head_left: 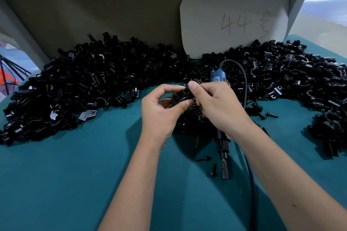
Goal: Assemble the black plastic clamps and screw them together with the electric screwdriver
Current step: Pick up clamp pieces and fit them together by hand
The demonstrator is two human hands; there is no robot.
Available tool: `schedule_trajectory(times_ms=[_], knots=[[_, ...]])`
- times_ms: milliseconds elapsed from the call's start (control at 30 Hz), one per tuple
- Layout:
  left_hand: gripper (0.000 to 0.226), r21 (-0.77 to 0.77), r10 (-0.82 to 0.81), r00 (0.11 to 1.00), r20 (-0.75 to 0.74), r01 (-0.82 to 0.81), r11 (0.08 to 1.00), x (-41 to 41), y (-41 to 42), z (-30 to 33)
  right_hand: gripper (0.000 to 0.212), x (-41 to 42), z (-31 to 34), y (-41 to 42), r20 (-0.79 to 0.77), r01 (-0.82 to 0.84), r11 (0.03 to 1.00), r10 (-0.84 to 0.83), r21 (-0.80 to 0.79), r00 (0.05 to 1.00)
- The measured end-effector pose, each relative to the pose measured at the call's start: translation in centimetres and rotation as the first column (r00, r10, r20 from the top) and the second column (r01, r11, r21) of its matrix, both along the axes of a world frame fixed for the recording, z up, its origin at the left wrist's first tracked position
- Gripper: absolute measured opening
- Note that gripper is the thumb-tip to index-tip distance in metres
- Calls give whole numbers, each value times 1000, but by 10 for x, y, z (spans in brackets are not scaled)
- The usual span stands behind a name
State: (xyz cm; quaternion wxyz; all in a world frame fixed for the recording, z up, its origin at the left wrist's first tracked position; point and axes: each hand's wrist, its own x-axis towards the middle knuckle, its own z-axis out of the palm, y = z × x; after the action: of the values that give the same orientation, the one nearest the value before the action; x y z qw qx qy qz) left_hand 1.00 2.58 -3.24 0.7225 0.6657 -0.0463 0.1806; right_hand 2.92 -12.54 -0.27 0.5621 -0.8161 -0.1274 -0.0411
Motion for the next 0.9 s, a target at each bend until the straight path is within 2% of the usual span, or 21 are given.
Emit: schedule_trajectory(times_ms=[100, 200, 300, 367, 500, 633, 733, 833, 900], knots=[[28, -4, -2, 1000, -16, 2, 1000, 0, -1, 0, 48, 0, 2, 1, 84, 5, 997, 2, -78, 996], [24, -57, -25, 999, -42, 22, 998, 0, 0, 0, 28, -2, 4, -1, 173, -37, 986, 65, -164, 983], [23, -115, -33, 997, -63, 25, 993, 1, 2, -1, 11, -2, 4, -5, 201, -128, 980, 157, -150, 967], [20, -177, -56, 996, -73, 42, 983, 1, 3, 1, 8, -1, 4, -9, 252, -134, 984, 161, -121, 954], [25, -238, -118, 988, -95, 92, 967, -1, 1, 3, 9, 3, 4, -15, 306, -120, 978, 169, -173, 937], [36, -214, -169, 979, -112, 142, 966, -2, -3, 2, 35, 4, -1, -11, 297, -40, 949, 138, -314, 945], [35, -193, -186, 974, -126, 160, 968, -2, -1, 1, 47, 2, 1, -7, 254, 18, 935, 78, -355, 964], [37, -192, -165, 975, -149, 135, 972, -2, -1, 3, 63, 1, 3, -8, 285, 39, 936, 66, -349, 956], [35, -236, -168, 975, -144, 131, 963, -2, -1, 3, 50, 3, 0, -10, 285, 5, 931, 107, -366, 952]])
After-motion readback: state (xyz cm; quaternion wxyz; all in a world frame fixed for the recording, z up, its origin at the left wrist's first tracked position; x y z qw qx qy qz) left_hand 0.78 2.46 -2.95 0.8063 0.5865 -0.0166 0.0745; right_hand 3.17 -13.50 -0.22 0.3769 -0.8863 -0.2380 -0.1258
